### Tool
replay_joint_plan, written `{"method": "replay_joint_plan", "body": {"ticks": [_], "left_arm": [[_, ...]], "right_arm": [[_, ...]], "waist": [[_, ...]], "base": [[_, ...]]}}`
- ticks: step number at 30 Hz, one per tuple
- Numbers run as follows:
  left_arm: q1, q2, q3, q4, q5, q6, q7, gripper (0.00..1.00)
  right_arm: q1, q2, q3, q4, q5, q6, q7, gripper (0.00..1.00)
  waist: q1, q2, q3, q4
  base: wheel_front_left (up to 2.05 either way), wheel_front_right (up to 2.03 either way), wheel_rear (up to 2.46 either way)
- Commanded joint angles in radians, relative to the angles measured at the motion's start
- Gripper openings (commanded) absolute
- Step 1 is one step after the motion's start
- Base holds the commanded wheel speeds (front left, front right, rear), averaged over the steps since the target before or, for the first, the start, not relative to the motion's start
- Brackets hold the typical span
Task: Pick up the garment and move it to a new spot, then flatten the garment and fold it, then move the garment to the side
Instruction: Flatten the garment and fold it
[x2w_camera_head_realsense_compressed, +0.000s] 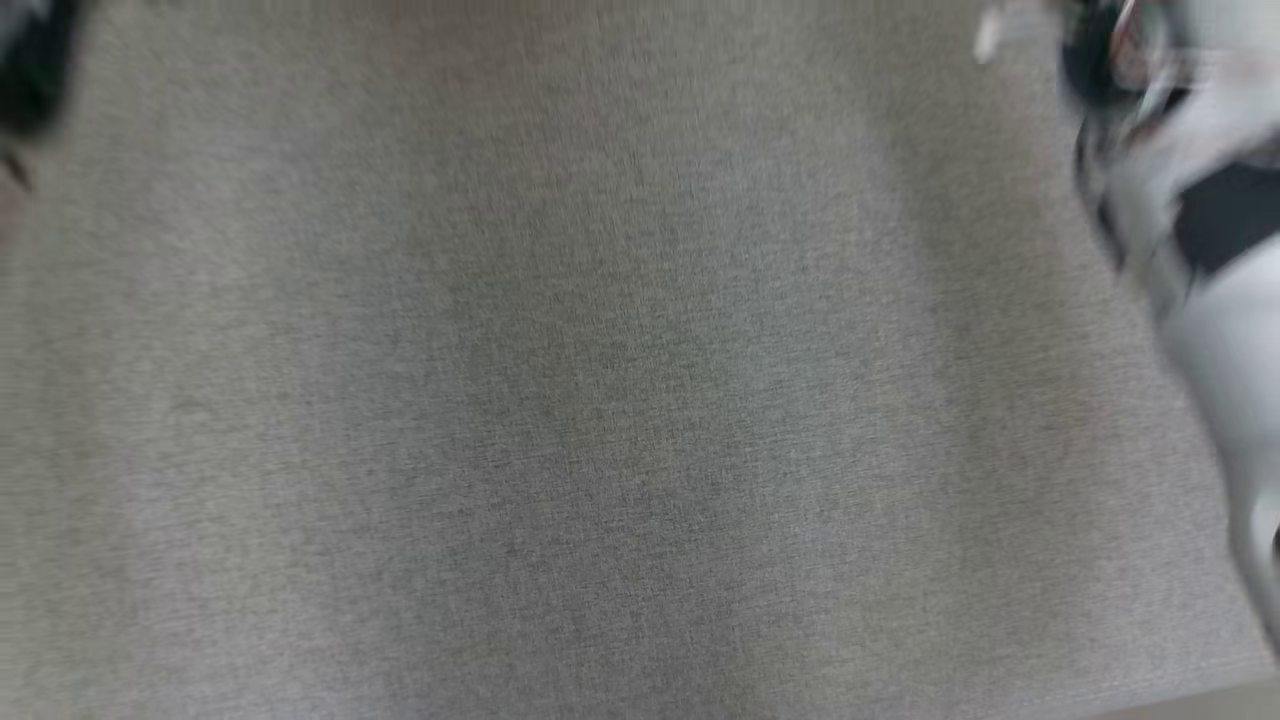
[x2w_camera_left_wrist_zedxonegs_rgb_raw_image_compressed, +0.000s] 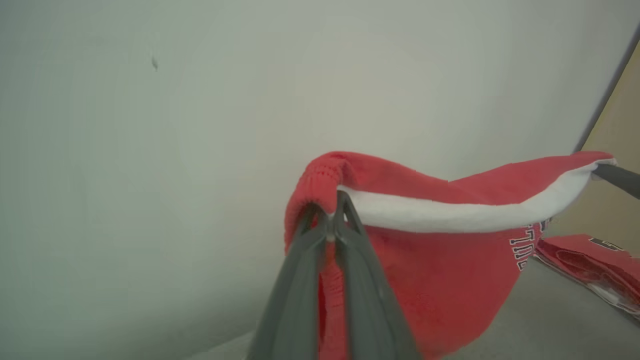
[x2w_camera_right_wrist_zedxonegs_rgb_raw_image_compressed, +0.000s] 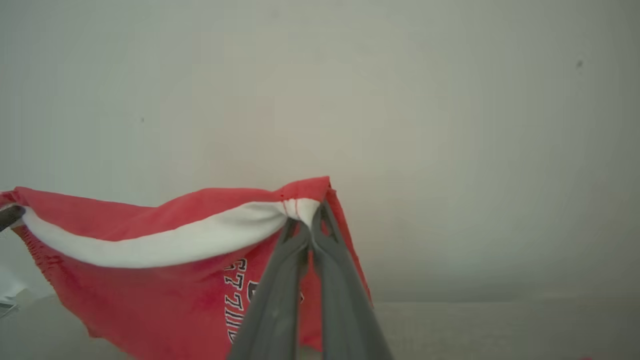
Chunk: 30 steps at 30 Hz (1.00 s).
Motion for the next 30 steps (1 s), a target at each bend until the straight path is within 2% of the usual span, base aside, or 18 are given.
{"method": "replay_joint_plan", "body": {"ticks": [1,3,4,9,15,18,23,30], "left_arm": [[0.108,0.017,0.027,-0.062,-0.016,0.029,-0.008,0.0],[0.22,0.028,0.069,-0.153,0.0,0.067,-0.009,0.0],[0.22,0.028,0.069,-0.153,0.0,0.067,-0.009,0.0],[0.557,0.041,0.193,-0.386,0.052,0.162,-0.009,0.0],[0.912,0.021,0.287,-0.574,0.132,0.219,-0.009,0.0],[1.049,-0.001,0.33,-0.625,0.159,0.228,-0.009,0.0],[1.227,-0.043,0.364,-0.653,0.207,0.216,-0.009,0.0],[1.413,-0.1,0.407,-0.652,0.288,0.198,-0.009,0.0]], "right_arm": [[0.096,-0.028,0.017,-0.055,0.027,-0.003,0.001,0.0],[0.201,-0.048,0.034,-0.113,0.046,-0.003,0.004,0.0],[0.201,-0.048,0.034,-0.113,0.046,-0.003,0.004,0.0],[0.451,-0.096,0.045,-0.257,0.078,-0.003,-0.003,0.0],[0.736,-0.139,0.004,-0.39,0.087,-0.003,0.013,0.0],[0.87,-0.149,-0.037,-0.45,0.078,-0.003,0.031,0.0],[1.078,-0.142,-0.134,-0.547,0.043,-0.003,0.065,0.0],[1.376,-0.069,-0.285,-0.697,-0.043,-0.003,0.135,0.0]], "waist": [[0.0002,0.0,-0.07,0.002],[0.0002,0.0,-0.093,0.002],[0.0002,0.0,-0.093,0.002],[0.0002,0.0,-0.154,0.006],[0.0002,0.0,-0.227,0.02],[0.0002,0.0,-0.26,0.025],[0.0002,0.0,-0.305,0.039],[0.0002,0.0,-0.357,0.063]], "base": [[0.0,0.0,0.0],[0.0,0.0,0.0],[0.0,0.0,0.0],[0.0,0.0,0.0],[0.0,0.0,0.0],[0.0,0.0,0.0],[0.0,0.0,0.0],[0.0,0.0,0.0]]}}
